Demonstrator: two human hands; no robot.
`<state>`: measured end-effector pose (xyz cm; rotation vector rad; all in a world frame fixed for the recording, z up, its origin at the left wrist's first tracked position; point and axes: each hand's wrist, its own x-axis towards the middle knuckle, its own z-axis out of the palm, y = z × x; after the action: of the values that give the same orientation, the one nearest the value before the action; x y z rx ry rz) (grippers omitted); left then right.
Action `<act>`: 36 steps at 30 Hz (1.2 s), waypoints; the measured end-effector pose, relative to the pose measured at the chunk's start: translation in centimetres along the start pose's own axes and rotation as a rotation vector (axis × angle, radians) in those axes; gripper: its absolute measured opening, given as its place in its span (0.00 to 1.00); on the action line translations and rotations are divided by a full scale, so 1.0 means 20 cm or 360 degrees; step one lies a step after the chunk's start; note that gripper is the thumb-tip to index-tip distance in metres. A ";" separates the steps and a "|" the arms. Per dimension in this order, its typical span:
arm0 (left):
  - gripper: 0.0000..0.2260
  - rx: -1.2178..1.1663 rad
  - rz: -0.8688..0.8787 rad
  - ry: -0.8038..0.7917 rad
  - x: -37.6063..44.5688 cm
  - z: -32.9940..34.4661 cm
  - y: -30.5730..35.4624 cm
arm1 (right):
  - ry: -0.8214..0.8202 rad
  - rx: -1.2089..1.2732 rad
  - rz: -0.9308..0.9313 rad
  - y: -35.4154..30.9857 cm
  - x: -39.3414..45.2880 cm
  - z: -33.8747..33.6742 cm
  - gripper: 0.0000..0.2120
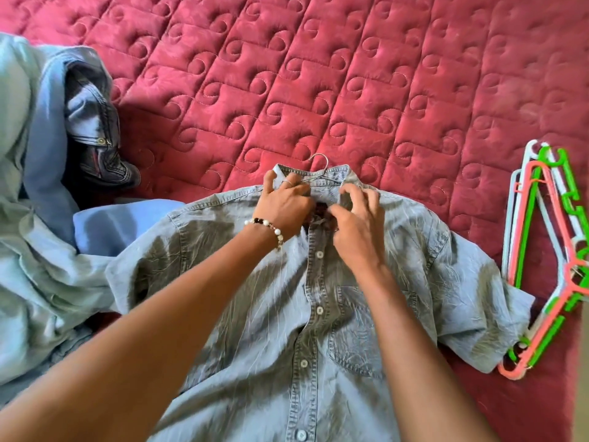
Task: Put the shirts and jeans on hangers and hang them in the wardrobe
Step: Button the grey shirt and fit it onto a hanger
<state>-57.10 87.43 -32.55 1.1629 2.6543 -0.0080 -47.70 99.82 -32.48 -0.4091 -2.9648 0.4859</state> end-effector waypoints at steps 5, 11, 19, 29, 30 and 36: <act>0.12 -0.0281 -0.0310 -0.0311 0.07 -0.07 0.00 | -0.0096 0.0093 -0.0185 0.08 0.01 -0.01 0.10; 0.14 -0.0704 -0.0295 -0.0610 0.11 -0.18 -0.01 | -0.0066 0.0089 -0.0108 0.05 -0.01 0.02 0.11; 0.14 -0.1092 -0.0342 -0.0618 0.13 -0.17 -0.01 | 0.0104 0.0411 -0.0162 0.04 0.02 -0.02 0.15; 0.15 -0.1301 -0.0579 -0.0721 0.14 -0.19 0.01 | 0.0197 0.0582 -0.0134 0.03 0.00 -0.01 0.16; 0.15 -0.1289 -0.0600 -0.0734 0.14 -0.19 0.02 | 0.0217 0.0557 -0.0134 0.03 0.00 -0.01 0.17; 0.16 -0.1416 -0.0735 -0.0651 0.13 -0.21 0.05 | 0.0285 0.0527 -0.0101 0.01 -0.01 0.00 0.14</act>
<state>-58.95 90.34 -29.02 0.2215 2.0879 0.6882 -47.38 99.91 -32.51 -0.3033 -2.6504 0.8650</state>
